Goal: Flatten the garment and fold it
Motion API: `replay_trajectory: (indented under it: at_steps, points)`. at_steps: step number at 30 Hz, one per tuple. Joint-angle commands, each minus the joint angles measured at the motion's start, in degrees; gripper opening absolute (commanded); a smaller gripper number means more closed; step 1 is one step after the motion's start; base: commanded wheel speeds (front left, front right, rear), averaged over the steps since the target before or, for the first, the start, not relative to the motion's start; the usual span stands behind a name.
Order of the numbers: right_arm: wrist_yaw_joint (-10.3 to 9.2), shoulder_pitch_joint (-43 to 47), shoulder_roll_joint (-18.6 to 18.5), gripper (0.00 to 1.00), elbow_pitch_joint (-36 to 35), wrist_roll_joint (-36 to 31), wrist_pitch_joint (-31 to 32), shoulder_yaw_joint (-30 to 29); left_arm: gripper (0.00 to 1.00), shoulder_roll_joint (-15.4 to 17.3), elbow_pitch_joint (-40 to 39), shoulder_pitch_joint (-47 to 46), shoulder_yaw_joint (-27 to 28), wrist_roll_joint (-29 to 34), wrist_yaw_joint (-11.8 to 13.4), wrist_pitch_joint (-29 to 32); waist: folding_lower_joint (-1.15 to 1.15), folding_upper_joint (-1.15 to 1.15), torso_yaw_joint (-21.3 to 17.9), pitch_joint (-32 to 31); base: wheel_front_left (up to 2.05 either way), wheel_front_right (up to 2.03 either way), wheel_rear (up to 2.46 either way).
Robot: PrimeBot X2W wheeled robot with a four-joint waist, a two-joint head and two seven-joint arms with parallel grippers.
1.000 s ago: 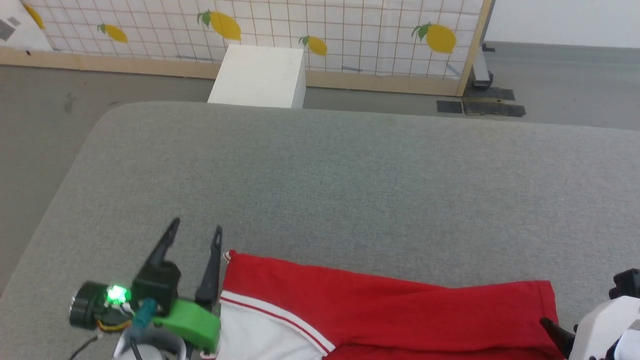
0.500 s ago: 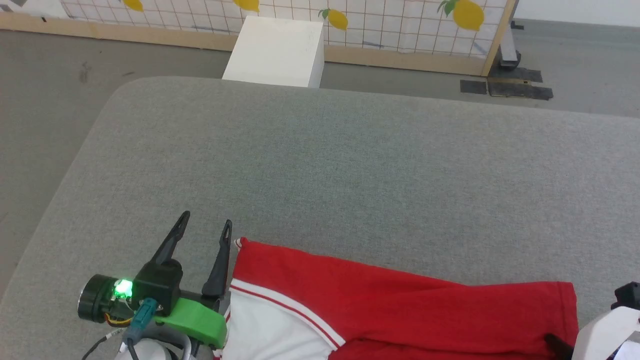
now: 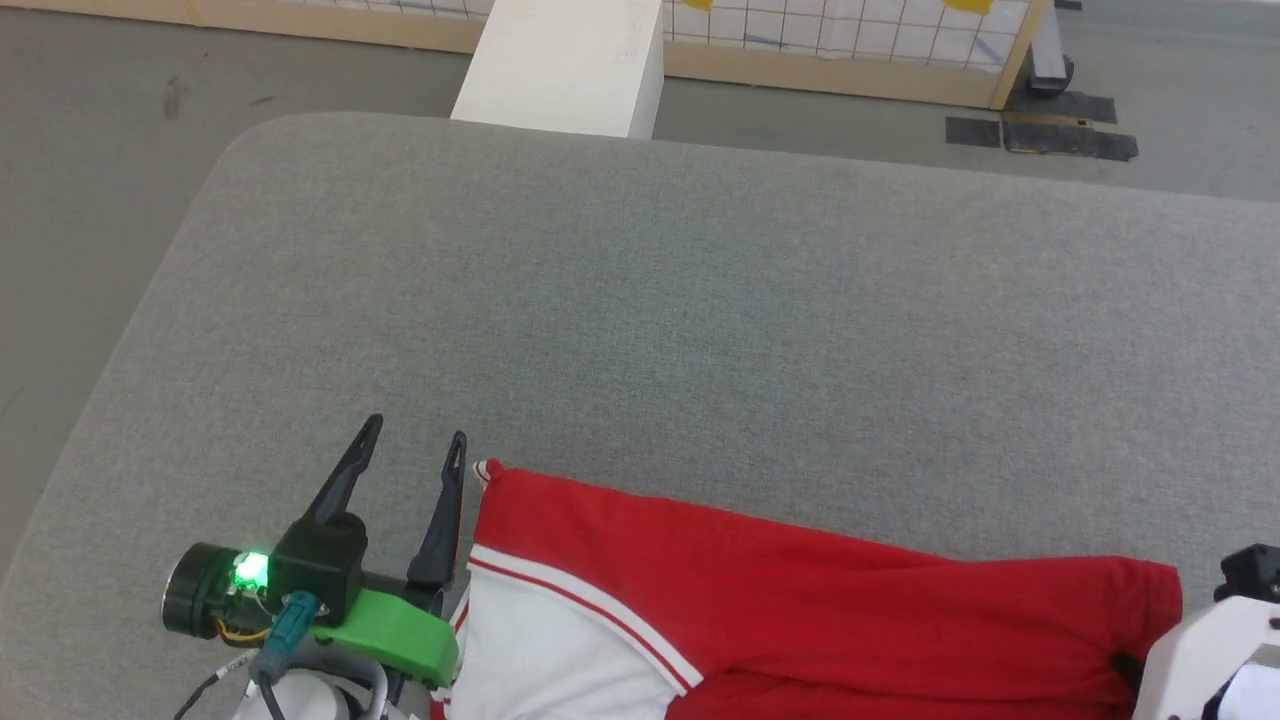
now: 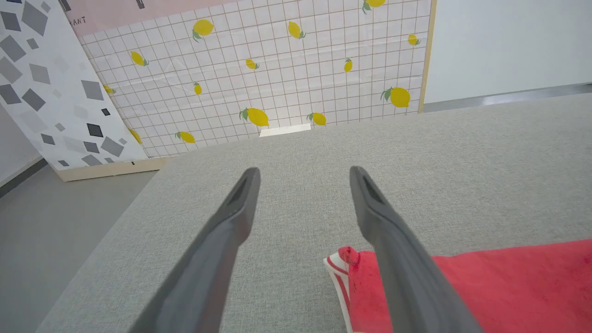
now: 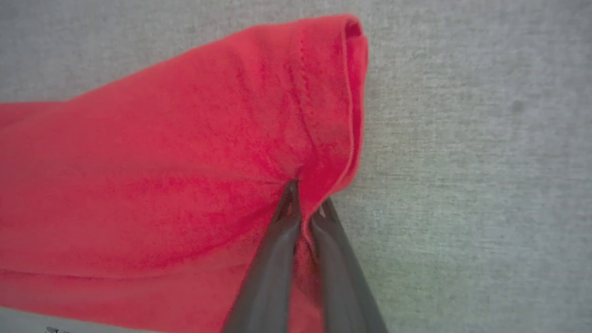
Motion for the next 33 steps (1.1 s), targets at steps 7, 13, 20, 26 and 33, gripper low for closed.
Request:
replay_trajectory:
  at_steps: [7, 13, 20, 26, 33]
  points:
    - [-0.05, 0.1, -1.0, 0.0, 0.0, 0.3, -0.5, -0.9, 1.0, -1.5, 1.6, 2.3, 2.3, 1.5, -2.0, -0.3, 0.0, 0.0, -0.8, -2.0, 0.0, 0.0, 0.0]
    - [-0.05, -1.2, -5.0, 0.0, 1.3, 0.0, -1.4, -6.0, 1.0, -2.3, 2.1, 3.2, 3.5, 2.1, -3.3, -0.3, 0.0, 0.0, -1.4, -3.2, 0.0, 0.0, 0.0]
    - [-0.05, -2.2, -8.4, 0.0, 4.6, -0.6, -2.6, -8.9, 1.0, -3.1, 2.9, 4.2, 4.4, 2.6, -4.4, -0.3, 0.0, 0.0, -2.1, -4.7, 0.0, 0.0, 0.0]
    - [-0.05, -0.7, -9.0, 0.0, 1.7, 3.2, 0.1, -5.3, 1.0, -3.5, 3.8, 5.1, 5.0, 2.7, -5.1, -0.3, 0.0, 0.0, -2.5, -6.8, 0.0, 0.0, 0.0]
    - [-0.05, 3.2, -8.8, 0.0, -8.5, 10.7, 9.6, -0.2, 1.0, -4.1, 4.3, 6.0, 5.2, 2.6, -5.5, -0.3, 0.0, 0.0, -2.7, -9.0, 0.0, 0.0, 0.0]
